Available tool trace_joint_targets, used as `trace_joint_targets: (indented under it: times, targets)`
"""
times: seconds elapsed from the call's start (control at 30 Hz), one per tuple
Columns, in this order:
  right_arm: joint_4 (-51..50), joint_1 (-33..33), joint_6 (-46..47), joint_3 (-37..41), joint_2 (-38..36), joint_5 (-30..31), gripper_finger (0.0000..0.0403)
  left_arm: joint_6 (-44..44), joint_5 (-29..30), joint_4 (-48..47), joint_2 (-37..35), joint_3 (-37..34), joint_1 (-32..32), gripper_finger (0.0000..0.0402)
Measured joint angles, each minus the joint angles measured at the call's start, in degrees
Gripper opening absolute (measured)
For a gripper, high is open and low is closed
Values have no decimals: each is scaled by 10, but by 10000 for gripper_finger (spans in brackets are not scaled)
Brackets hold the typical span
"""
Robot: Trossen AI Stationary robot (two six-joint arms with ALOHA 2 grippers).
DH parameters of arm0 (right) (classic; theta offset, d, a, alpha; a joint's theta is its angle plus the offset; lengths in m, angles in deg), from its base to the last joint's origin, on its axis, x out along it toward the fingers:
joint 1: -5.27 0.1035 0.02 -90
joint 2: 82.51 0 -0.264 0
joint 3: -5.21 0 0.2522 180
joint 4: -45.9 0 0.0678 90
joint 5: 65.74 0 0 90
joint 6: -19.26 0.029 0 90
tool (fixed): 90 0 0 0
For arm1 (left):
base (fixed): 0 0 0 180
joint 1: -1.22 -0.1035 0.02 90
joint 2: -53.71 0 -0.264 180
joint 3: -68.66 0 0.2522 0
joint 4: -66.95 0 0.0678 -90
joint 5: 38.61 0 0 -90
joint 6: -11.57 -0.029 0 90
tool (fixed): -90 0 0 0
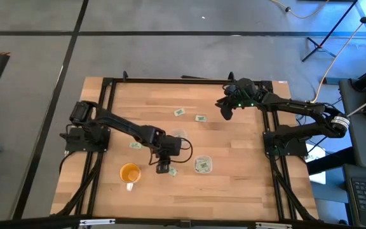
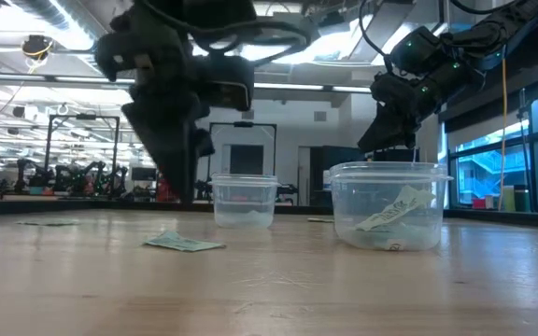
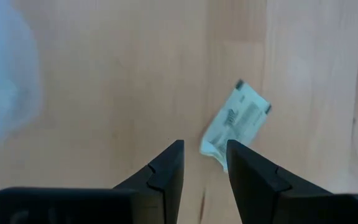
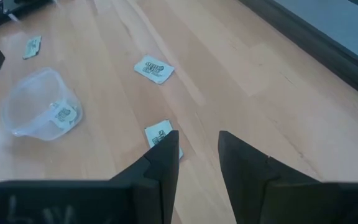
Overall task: Pick and place Stevia / Truvia into bins
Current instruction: Put the green stevia packet into the top transparent container
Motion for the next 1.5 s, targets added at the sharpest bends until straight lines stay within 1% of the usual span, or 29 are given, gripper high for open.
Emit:
trace_joint_targets:
  times: [0.07, 0.33, 0.5, 0.63, 0.83, 1.17, 1.4, 1.5]
  targets:
    - [-4, 0, -2, 0, 0, 0, 116, -8, -12, 0, 8, 0, 0, 116]
    - [-11, 0, -3, 0, 0, 0, 116, -14, -18, 7, 23, 0, 0, 116]
    - [-19, 0, -3, 0, 0, 0, 116, -15, -48, 16, 47, 0, 2, 116]
    - [-21, 0, -3, 0, 0, 0, 116, -17, -58, 18, 58, 1, 2, 116]
    - [-22, 0, -2, 0, 0, 0, 116, -25, -55, 17, 61, 2, 7, 112]
    - [-23, 0, -2, 0, 0, 0, 116, -26, -50, 14, 63, 1, 11, 61]
    - [-23, 0, -3, 0, 0, 0, 116, -46, -51, 10, 63, 1, 11, 20]
    - [-23, 0, -3, 0, 0, 0, 116, -46, -68, 0, 64, 1, 10, 4]
